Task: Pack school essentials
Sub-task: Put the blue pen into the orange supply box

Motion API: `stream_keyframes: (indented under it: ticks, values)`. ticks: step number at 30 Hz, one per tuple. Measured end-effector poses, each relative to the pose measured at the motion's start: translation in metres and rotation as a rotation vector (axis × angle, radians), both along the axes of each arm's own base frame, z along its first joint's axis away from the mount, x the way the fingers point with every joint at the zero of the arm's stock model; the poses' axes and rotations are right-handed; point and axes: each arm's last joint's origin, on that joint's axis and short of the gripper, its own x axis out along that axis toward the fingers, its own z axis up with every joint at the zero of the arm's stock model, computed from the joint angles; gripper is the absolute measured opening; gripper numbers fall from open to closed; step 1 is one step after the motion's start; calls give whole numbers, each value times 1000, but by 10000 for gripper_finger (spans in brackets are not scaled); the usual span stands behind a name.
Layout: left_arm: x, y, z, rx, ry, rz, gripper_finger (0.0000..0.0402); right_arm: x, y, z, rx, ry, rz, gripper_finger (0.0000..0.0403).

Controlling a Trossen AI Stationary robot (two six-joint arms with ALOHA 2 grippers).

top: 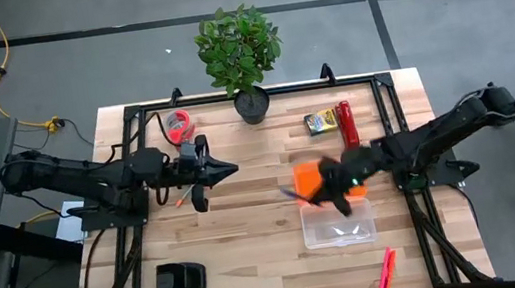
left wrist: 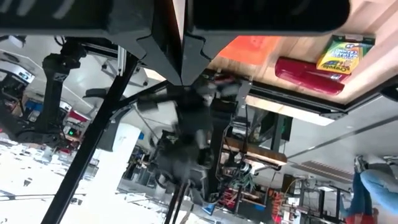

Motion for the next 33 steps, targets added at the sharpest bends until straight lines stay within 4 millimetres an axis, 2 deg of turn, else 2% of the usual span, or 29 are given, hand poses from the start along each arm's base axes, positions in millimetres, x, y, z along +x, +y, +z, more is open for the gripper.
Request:
stream_keyframes:
  ticks: [6, 11, 16, 23, 33]
  values:
    - [0, 0, -1, 8, 13, 3, 0, -30, 32, -19, 4, 318, 122, 0]
    - [0, 0, -1, 18, 14, 4, 0, -45, 46, -30, -66, 443, 144, 0]
    - [0, 0, -1, 19, 14, 15, 0, -43, 54, -42, -121, 487, 191, 0]
    - [0, 1, -1, 18, 14, 33, 0, -30, 60, -68, -202, 555, 196, 0]
    - [0, 1, -1, 18, 14, 35, 0, -19, 67, -82, -179, 551, 218, 0]
